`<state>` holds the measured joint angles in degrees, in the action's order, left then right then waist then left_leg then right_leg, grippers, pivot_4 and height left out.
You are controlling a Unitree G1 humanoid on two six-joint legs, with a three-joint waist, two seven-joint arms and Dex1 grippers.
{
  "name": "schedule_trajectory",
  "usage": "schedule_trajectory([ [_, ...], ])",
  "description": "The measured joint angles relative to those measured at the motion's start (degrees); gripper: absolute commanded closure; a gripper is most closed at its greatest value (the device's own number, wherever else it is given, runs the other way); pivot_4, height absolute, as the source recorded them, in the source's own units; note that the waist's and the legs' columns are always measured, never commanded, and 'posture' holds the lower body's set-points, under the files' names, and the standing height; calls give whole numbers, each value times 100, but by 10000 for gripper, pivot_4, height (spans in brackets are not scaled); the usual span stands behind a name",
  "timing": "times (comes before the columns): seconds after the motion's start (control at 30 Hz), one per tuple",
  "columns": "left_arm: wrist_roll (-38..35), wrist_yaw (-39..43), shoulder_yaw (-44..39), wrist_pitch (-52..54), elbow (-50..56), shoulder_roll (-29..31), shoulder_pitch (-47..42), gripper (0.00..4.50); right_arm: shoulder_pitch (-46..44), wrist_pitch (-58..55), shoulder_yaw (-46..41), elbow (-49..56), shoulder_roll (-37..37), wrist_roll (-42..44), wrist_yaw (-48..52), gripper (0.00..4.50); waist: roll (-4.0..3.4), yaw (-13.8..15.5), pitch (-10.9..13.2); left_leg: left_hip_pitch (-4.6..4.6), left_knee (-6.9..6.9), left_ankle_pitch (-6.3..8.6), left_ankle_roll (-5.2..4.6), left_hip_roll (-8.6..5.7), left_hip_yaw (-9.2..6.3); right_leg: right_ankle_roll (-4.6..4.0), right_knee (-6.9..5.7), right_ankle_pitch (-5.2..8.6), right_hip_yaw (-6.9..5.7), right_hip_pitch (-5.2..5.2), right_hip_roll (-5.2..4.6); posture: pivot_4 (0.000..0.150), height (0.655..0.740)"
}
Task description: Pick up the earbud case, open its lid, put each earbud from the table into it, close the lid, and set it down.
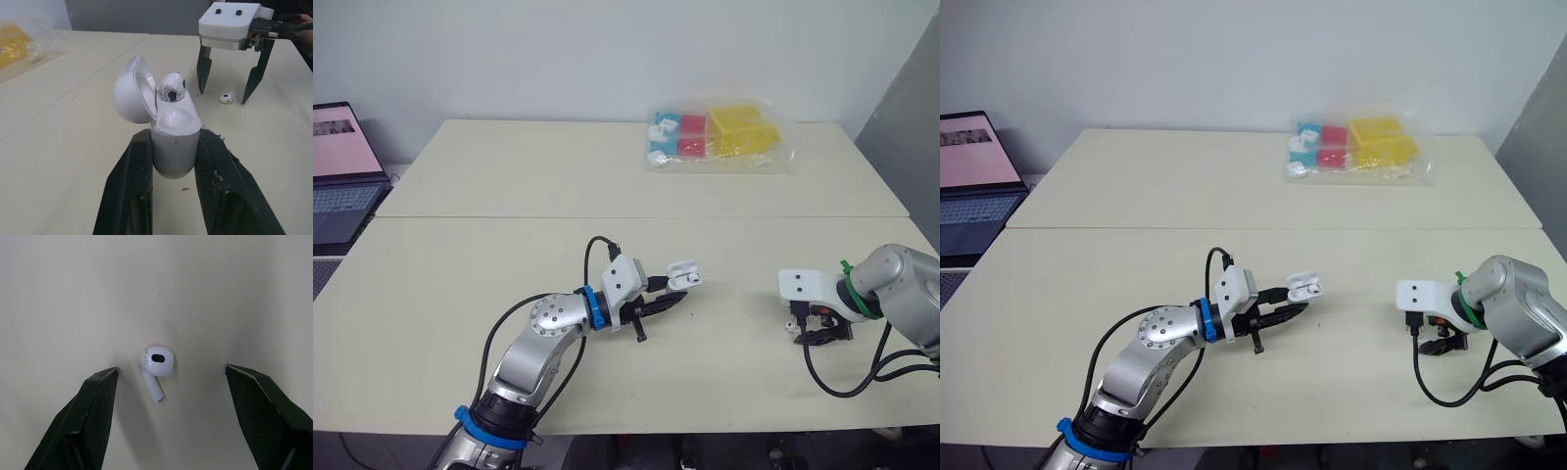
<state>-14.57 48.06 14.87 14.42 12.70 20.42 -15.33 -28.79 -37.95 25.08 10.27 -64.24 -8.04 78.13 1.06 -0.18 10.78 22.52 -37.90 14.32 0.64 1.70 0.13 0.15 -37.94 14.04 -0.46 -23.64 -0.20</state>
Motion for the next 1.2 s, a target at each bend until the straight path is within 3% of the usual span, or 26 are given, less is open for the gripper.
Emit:
schedule_trajectory([
  [0.2, 18, 1, 0, -2, 0, 1, 6, 37030, -122, 4, 58, -66, 129, -124, 63, 9090, 0, -10, 0, -3, -1, 0, 0, 0, 0, 0, -2, 0, 0, 0, 1, 1500, 7400],
  [0.23, 19, 1, 0, -2, 0, 1, 7, 37030, -145, 5, 70, -67, 164, -162, 72, 10794, 0, -10, 0, -3, -1, 0, 0, 0, -1, 0, -2, 0, 0, 0, 3, 1500, 7400],
  [0.3, 20, 2, 0, -3, 0, 2, 18, 37030, -154, 14, 79, -63, 181, -176, 88, 14869, 0, -10, 0, -3, -1, 0, 0, 0, -3, 0, -2, 0, 0, 1, 3, 1500, 7400],
  [0.53, 20, 1, 0, -2, 0, 7, 62, 37030, -140, 38, 79, 21, 212, -193, 129, 39594, 0, -8, 0, -2, -3, 0, 0, 1, -1, 1, -2, -1, 0, 1, 2, 1500, 7400],
  [0.57, 20, 1, 0, -2, 0, 7, 62, 37030, -134, 37, 79, 43, 212, -195, 134, 40663, 0, -8, 0, -2, -3, 0, 0, 1, -1, 1, -2, -1, 0, 2, 2, 1500, 7400],
  [0.93, 19, 6, -1, 0, -1, 29, 62, 37030, -159, 422, 22, -49, 89, -148, 230, 40664, 0, -5, 0, -1, -2, 0, 0, 0, 1, 0, -2, 0, -1, 0, 2, 1500, 7400],
  [1.2, -74, -117, -82, 29, -76, -126, -9, 37030, -454, 446, -1355, 347, 125, 1089, 371, 40664, 0, 10, 0, 5, -1, 0, 0, 1, -8, 0, -2, 0, -2, -2, 2, 1500, 7400],
])
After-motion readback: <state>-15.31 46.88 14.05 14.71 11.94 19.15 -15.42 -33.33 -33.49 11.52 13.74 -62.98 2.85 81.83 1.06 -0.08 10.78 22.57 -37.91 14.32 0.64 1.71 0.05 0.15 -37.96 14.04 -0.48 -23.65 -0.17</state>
